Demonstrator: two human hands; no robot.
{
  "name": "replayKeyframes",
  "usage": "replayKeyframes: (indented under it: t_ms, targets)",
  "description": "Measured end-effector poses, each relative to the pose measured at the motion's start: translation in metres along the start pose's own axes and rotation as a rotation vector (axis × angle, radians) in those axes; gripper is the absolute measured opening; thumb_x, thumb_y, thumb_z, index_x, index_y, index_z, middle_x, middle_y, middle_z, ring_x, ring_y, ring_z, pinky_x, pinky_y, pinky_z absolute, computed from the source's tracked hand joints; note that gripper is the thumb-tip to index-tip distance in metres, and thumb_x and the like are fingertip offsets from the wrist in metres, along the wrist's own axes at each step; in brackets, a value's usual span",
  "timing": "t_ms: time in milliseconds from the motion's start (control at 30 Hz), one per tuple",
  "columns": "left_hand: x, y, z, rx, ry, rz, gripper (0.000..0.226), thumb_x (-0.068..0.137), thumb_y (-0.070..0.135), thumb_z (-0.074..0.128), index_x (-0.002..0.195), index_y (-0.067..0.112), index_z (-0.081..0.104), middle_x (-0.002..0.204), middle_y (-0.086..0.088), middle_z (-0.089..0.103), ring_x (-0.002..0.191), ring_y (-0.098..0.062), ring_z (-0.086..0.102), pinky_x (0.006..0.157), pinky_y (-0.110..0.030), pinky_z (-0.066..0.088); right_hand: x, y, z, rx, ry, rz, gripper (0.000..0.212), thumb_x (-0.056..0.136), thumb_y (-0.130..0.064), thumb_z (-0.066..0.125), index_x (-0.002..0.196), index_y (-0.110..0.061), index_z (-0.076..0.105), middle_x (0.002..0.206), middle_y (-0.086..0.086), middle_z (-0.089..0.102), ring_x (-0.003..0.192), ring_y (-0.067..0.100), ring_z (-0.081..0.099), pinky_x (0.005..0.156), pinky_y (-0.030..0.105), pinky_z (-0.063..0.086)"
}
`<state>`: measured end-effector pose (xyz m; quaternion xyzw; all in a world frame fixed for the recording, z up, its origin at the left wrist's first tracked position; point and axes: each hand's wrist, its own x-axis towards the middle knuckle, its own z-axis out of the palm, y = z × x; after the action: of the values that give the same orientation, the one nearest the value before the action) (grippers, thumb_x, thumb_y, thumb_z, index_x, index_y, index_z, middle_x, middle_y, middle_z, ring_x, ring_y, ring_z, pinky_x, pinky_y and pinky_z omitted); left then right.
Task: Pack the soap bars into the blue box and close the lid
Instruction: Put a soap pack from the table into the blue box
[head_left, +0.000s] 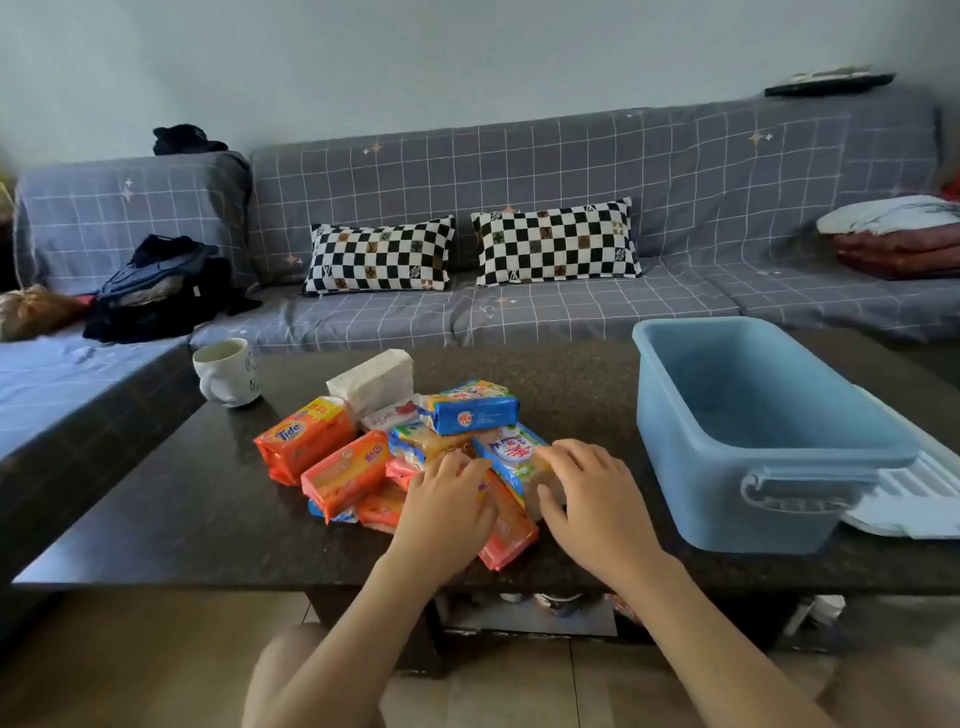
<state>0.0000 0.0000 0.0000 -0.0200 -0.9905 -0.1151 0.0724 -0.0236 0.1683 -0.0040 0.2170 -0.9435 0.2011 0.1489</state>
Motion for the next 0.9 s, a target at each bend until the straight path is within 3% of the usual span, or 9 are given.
replayKeyframes:
  t_ms: [133, 333, 467, 600, 733, 900]
  targets:
    - [0.008, -0.012, 0.008, -0.036, 0.037, -0.066, 0.047, 0.097, 0.039, 0.037, 0.142, 0.029, 0.035, 0.15, 0.004, 0.032, 0.141, -0.017, 0.026, 0.113, -0.038, 0.025, 0.007, 0.001, 0.023, 0.056, -0.036, 0.027, 0.047, 0.092, -0.04, 0.048, 0.137, -0.026, 0.041, 0.139, -0.005, 0.044, 0.125, 0.009, 0.042, 0.1, 0.023, 0.038]
    - [0.041, -0.027, 0.007, -0.038, 0.225, -0.097, 0.035, 0.096, 0.039, 0.04, 0.127, 0.026, 0.051, 0.133, 0.003, 0.045, 0.128, -0.016, 0.037, 0.106, -0.03, 0.028, 0.037, 0.003, 0.045, 0.077, -0.058, 0.178, 0.057, 0.089, -0.046, 0.049, 0.141, -0.029, 0.033, 0.147, -0.002, 0.033, 0.133, 0.014, 0.032, 0.103, 0.028, 0.038]
    - [0.06, -0.034, 0.016, -0.013, 0.316, -0.076, 0.034, 0.091, 0.036, 0.049, 0.118, 0.019, 0.059, 0.124, -0.005, 0.052, 0.116, -0.025, 0.049, 0.097, -0.039, 0.038, 0.051, 0.005, 0.056, 0.176, -0.132, 0.275, 0.062, 0.085, -0.052, 0.053, 0.14, -0.031, 0.033, 0.149, -0.003, 0.029, 0.134, 0.015, 0.032, 0.104, 0.03, 0.038]
    - [0.066, -0.034, 0.03, -0.004, 0.316, -0.043, 0.043, 0.086, 0.041, 0.04, 0.117, 0.02, 0.062, 0.126, -0.006, 0.055, 0.115, -0.028, 0.054, 0.094, -0.048, 0.044, 0.055, 0.009, 0.062, 0.293, -0.119, 0.297, 0.062, 0.081, -0.046, 0.063, 0.137, -0.031, 0.04, 0.143, -0.003, 0.039, 0.129, 0.013, 0.041, 0.1, 0.03, 0.042]
    - [0.067, -0.035, 0.041, -0.019, 0.3, -0.02, 0.043, 0.085, 0.041, 0.044, 0.12, 0.024, 0.063, 0.132, -0.002, 0.053, 0.121, -0.02, 0.038, 0.1, -0.05, 0.038, 0.055, 0.011, 0.061, 0.348, -0.089, 0.315, 0.061, 0.079, -0.038, 0.069, 0.135, -0.026, 0.046, 0.133, -0.002, 0.05, 0.118, 0.012, 0.051, 0.094, 0.025, 0.045]
    - [0.066, -0.03, 0.043, -0.038, 0.291, 0.01, 0.04, 0.087, 0.042, 0.04, 0.113, 0.029, 0.067, 0.121, 0.003, 0.061, 0.114, -0.021, 0.055, 0.105, -0.039, 0.023, 0.055, 0.018, 0.051, 0.385, -0.129, 0.335, 0.065, 0.076, -0.036, 0.072, 0.136, -0.024, 0.047, 0.133, -0.001, 0.05, 0.116, 0.012, 0.053, 0.092, 0.024, 0.045]
